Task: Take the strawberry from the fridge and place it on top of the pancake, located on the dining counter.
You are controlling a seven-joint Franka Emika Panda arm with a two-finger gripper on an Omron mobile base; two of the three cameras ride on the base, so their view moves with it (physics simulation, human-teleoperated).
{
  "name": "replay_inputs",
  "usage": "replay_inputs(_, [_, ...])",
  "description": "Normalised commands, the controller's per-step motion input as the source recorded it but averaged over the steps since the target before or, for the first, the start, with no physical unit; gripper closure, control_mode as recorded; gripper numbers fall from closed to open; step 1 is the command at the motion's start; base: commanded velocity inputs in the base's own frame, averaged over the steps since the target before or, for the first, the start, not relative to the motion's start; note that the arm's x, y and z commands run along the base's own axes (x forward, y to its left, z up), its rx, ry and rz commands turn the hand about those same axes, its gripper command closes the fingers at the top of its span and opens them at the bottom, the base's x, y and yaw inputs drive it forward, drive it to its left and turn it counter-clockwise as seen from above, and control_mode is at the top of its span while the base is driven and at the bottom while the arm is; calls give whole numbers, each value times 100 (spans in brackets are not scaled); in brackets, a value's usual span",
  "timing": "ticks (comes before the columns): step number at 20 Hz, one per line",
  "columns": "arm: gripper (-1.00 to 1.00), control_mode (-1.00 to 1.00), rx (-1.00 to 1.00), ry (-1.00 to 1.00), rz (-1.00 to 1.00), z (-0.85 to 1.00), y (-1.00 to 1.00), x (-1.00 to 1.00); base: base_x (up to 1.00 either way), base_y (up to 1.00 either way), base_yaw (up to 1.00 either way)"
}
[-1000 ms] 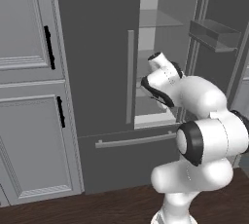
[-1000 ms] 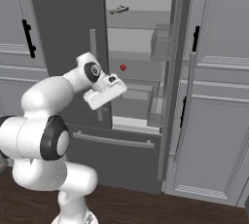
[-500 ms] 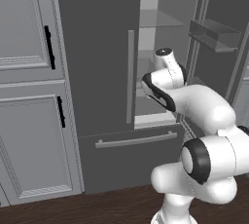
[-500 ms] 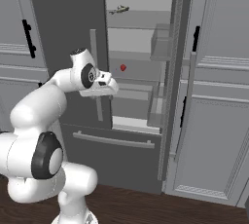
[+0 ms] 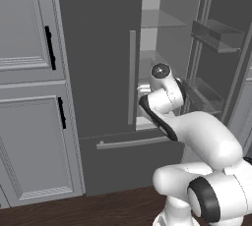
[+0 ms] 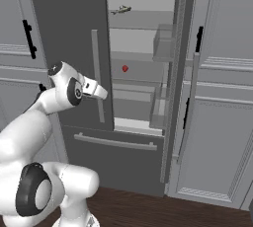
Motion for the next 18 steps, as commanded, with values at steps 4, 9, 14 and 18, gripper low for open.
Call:
replay_inputs(4, [-100, -100, 0, -14, 18, 48, 61, 0, 0, 0, 0])
replay_inputs(9, [-100, -100, 0, -10, 22, 39, 44, -2, 0, 0, 0])
replay_inputs(14, [-100, -100, 0, -3, 13, 17, 9, -12, 0, 0, 0])
replay_inputs(18, [-100, -100, 0, 0, 11, 3, 17, -18, 0, 0, 0])
